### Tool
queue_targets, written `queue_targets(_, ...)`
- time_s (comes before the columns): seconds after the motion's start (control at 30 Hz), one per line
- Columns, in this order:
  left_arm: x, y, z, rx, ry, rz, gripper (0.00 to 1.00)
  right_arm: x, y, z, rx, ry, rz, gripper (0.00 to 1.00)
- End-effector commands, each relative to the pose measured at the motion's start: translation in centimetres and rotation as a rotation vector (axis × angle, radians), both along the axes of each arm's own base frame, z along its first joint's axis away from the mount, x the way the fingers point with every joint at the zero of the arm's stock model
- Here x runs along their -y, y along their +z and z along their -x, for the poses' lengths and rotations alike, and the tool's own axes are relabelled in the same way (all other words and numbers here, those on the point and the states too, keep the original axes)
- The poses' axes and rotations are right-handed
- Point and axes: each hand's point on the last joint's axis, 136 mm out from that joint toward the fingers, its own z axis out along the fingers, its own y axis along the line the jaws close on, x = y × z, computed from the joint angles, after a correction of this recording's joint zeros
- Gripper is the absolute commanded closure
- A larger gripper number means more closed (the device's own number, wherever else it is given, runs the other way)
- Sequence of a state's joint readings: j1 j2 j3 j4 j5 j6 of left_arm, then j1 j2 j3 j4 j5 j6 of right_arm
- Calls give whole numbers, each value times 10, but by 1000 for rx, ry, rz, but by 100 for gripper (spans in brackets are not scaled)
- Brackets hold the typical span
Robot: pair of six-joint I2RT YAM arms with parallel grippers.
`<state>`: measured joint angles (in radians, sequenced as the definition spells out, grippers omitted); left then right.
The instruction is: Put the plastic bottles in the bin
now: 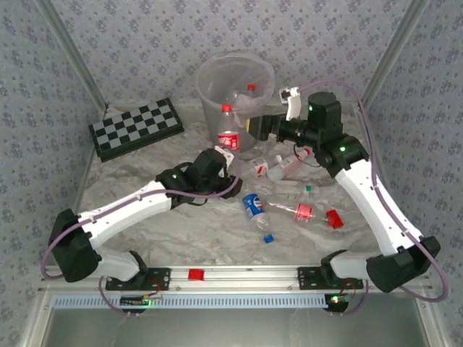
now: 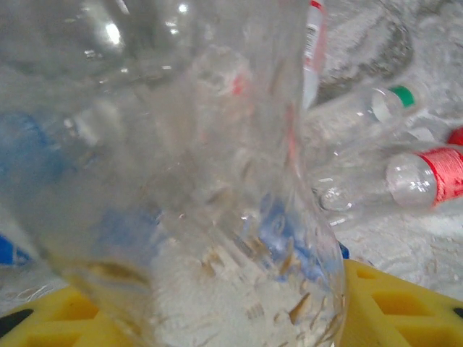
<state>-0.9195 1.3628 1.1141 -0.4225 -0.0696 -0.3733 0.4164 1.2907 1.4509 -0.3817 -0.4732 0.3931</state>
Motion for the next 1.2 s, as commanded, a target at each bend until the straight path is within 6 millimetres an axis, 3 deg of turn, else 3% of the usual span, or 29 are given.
queue_targets(0.0,18,23,14,74,-163,57,100,-7,10,4,-37,53,-26,6)
queue_targets(0.1,20,23,19,75,-208,49,100,-19,11,5,-68,109,-37,10)
queue_targets(0.27,25,31,26,106,-261,74,100,-11,-15,-10,-133,12,98,9)
queue_targets(0.4,33,29,36,112,-327,56,100,-22,-27,-7,-154,51,113,11)
queue_targets(0.57,36,26,47,108,-379,-8,100,-26,-25,-6,-141,65,126,36)
queue_targets(0.7,28,22,42,120,-341,-49,100,-19,-25,-5,-134,43,152,59)
queue_targets(0.87,27,14,38,108,-305,-52,99,-10,-23,-2,-120,2,163,76)
queue_targets(0.93,25,16,35,117,-274,-43,89,-8,-15,-2,-101,-6,160,80)
queue_targets(0.97,23,17,33,125,-255,-42,77,-7,-11,-3,-86,-9,162,82)
queue_targets(1.03,17,21,27,148,-212,-44,19,-3,0,-7,-40,-33,172,86)
queue_targets(1.07,15,23,26,152,-207,-47,3,0,7,-10,-17,-50,173,87)
queue_targets(1.17,8,27,27,160,-196,-54,0,10,41,-21,92,-109,156,90)
